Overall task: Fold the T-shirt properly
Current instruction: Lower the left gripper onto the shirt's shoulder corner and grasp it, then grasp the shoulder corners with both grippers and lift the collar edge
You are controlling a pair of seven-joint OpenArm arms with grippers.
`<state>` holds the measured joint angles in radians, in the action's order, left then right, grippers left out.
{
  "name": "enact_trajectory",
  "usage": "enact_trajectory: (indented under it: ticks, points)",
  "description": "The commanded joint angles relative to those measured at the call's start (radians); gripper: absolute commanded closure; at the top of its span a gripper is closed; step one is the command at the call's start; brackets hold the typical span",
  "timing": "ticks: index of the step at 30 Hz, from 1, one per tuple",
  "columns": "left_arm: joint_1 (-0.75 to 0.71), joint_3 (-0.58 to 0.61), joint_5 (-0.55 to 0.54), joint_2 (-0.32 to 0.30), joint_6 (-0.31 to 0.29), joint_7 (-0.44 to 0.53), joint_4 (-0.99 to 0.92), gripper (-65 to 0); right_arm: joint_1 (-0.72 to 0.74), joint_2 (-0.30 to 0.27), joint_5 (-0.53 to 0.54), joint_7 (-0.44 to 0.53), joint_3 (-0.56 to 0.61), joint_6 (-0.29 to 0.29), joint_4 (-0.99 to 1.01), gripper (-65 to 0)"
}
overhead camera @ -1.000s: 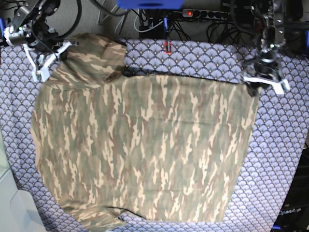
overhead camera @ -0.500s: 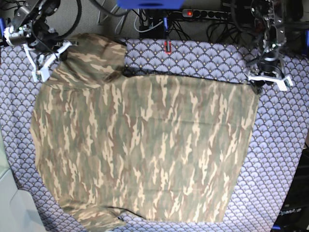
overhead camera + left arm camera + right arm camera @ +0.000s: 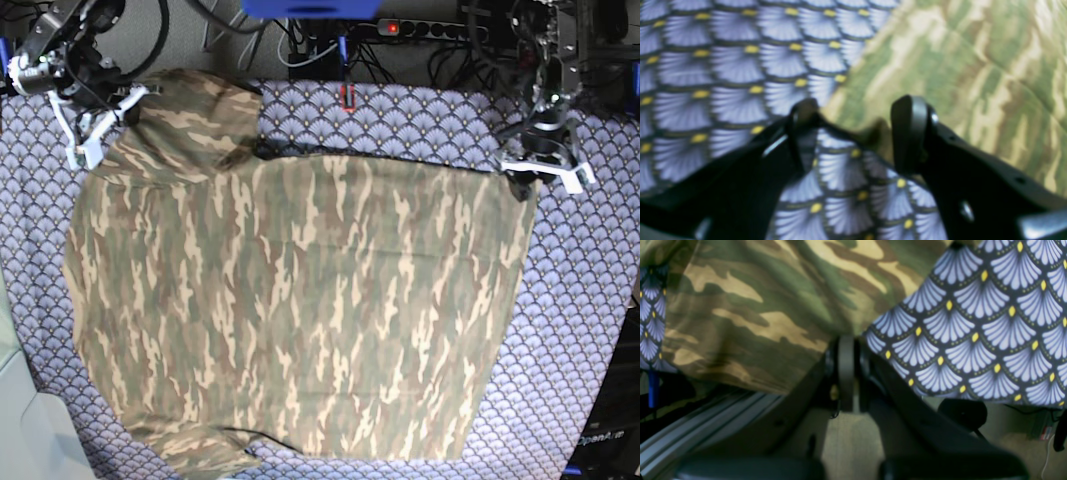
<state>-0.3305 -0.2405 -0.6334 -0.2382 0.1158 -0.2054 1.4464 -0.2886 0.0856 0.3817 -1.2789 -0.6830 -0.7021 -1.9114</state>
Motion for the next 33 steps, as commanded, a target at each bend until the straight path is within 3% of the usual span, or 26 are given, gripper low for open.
enact_trajectory:
  ticks: [1,22,24,31,33]
  points:
    - [-0.002,0.005,-0.013,-0.005,-0.008,-0.033,0.007,-34.4,0.002,-0.008,0.009,0.008,-0.002,0.004,-0.015,-0.6]
    - [0.021,0.0,-0.015,-0.003,-0.008,-0.029,0.007,-33.3,-0.004,-0.008,0.009,0.012,-0.002,0.004,-0.015,-0.4]
    - [0.021,-0.001,-0.015,-0.003,-0.008,-0.032,0.007,-28.5,-0.005,-0.008,0.009,0.014,-0.002,0.004,-0.015,-0.3]
    - [0.02,-0.001,-0.015,-0.005,-0.006,-0.033,0.007,0.0,-0.005,-0.01,0.009,0.014,-0.002,0.004,-0.015,-0.3]
    - [0.015,-0.001,-0.015,-0.008,-0.006,-0.033,0.007,0.0,-0.005,-0.01,0.009,0.014,-0.002,0.004,-0.015,-0.2]
